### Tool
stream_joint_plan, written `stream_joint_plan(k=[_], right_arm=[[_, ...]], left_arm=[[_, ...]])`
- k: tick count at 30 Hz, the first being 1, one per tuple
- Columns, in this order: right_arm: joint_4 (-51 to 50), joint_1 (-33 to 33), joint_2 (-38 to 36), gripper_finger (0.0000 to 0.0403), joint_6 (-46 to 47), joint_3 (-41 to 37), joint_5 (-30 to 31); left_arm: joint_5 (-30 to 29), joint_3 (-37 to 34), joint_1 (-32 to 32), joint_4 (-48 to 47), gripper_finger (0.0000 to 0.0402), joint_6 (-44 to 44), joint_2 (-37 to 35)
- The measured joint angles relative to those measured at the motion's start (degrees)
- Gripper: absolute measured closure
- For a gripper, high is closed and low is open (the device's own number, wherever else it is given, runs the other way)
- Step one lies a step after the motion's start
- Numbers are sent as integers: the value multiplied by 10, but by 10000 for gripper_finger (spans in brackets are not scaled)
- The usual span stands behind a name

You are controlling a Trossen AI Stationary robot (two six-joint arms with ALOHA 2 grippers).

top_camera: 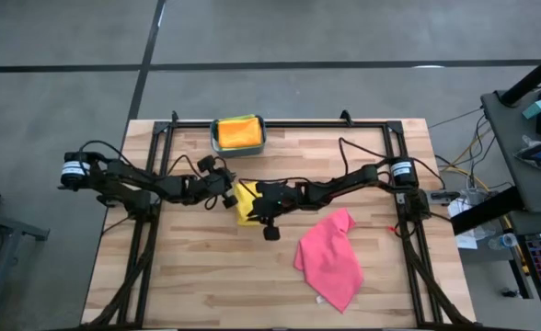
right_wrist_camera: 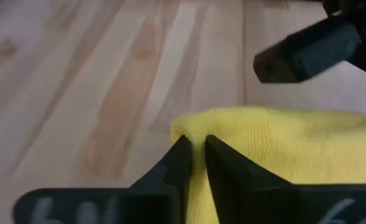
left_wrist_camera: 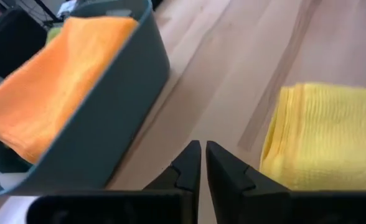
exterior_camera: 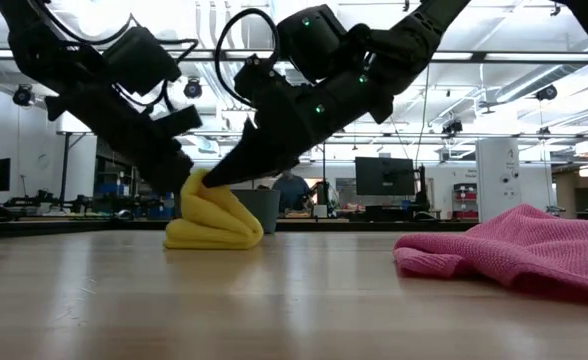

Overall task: Fold microfiber towels
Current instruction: Fold the yellow towel

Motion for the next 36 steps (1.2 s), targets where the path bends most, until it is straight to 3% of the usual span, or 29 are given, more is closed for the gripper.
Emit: stream_joint_plan(k=[7,9,13,16,22,31,36], right_arm=[[-1,0,0,271,10,14,0],[-15,0,-3,252,2,17,1],[-59,-2,-22,229,-22,21,5],[-77,-3,-43,227,-39,19,5],[-104,-19,-50,268,-68,14,6],[-47,-73,-40,384,-60,13,7],[4,-87,-16,394,-31,23,6]], left_arm=[[15,0,-11,-24,391,1,-80],[70,0,-18,-35,391,3,-112],[245,0,-38,-54,392,-8,-163],[280,0,-66,-50,392,-51,-172],[280,1,-128,-33,392,-99,-120],[248,4,-146,75,392,-109,-1],[248,8,-146,73,392,-125,22]])
